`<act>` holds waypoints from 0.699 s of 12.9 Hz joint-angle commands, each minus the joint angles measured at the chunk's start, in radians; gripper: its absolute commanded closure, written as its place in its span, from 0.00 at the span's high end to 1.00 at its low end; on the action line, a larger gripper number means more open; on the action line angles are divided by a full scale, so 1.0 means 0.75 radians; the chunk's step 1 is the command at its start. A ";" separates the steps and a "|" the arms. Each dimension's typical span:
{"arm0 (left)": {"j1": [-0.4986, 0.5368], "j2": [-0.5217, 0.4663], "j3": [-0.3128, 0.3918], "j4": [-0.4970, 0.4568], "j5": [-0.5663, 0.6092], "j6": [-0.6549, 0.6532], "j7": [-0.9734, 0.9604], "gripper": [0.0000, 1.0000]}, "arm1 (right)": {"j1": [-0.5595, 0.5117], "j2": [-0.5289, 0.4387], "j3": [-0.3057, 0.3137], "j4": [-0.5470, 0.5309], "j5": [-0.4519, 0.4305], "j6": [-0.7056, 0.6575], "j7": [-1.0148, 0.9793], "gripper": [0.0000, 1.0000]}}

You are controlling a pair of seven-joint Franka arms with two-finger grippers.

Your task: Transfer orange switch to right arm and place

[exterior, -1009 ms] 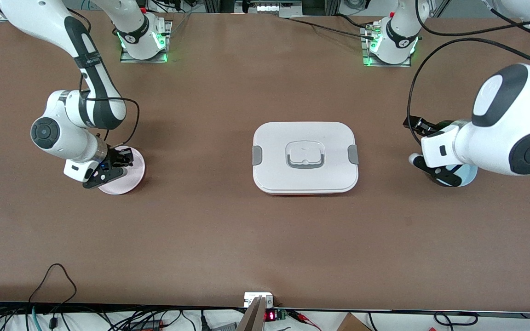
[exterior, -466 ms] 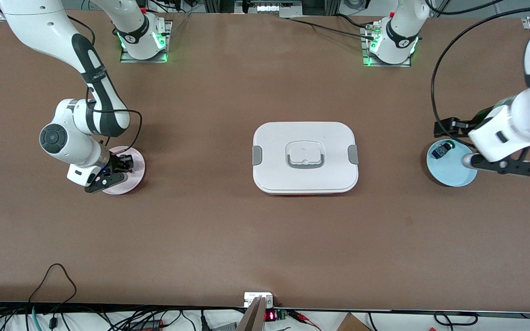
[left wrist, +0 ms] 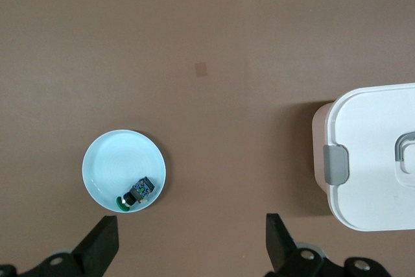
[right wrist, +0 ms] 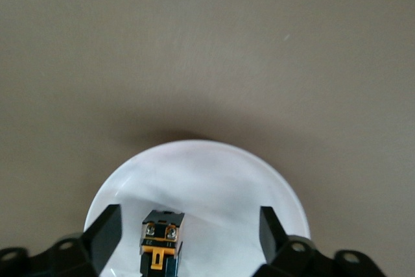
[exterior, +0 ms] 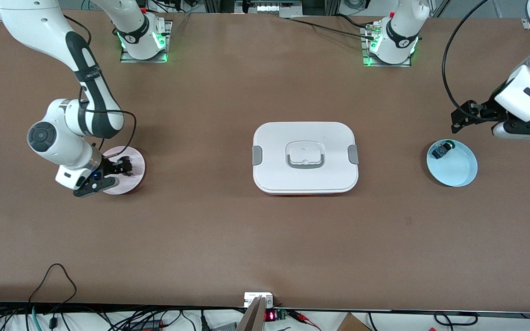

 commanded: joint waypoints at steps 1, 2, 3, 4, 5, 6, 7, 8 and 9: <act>-0.034 0.010 0.016 0.014 -0.006 -0.045 -0.035 1.00 | 0.017 -0.193 -0.004 0.013 0.019 -0.204 0.006 1.00; -0.034 0.012 0.016 0.015 -0.006 -0.054 -0.035 1.00 | 0.017 -0.252 -0.004 0.040 0.019 -0.308 0.008 1.00; -0.034 0.014 0.016 0.021 -0.004 -0.056 -0.035 1.00 | 0.017 -0.318 -0.004 0.075 0.019 -0.434 0.016 1.00; -0.036 0.014 0.016 0.023 -0.004 -0.056 -0.035 1.00 | 0.019 -0.373 -0.002 0.125 0.011 -0.563 0.032 1.00; -0.038 0.014 0.014 0.023 -0.004 -0.056 -0.035 1.00 | 0.025 -0.400 0.000 0.197 0.001 -0.686 0.047 1.00; -0.040 0.016 0.014 0.025 -0.004 -0.056 -0.035 1.00 | 0.037 -0.412 0.000 0.287 -0.003 -0.825 0.061 1.00; -0.040 0.016 0.014 0.025 -0.006 -0.056 -0.035 1.00 | 0.041 -0.414 0.002 0.367 -0.009 -0.932 0.108 1.00; -0.040 0.016 0.014 0.025 -0.006 -0.060 -0.037 1.00 | 0.041 -0.420 0.006 0.448 -0.025 -1.040 0.143 1.00; -0.040 0.016 0.014 0.025 -0.004 -0.060 -0.035 1.00 | 0.050 -0.429 0.008 0.500 -0.052 -1.122 0.161 1.00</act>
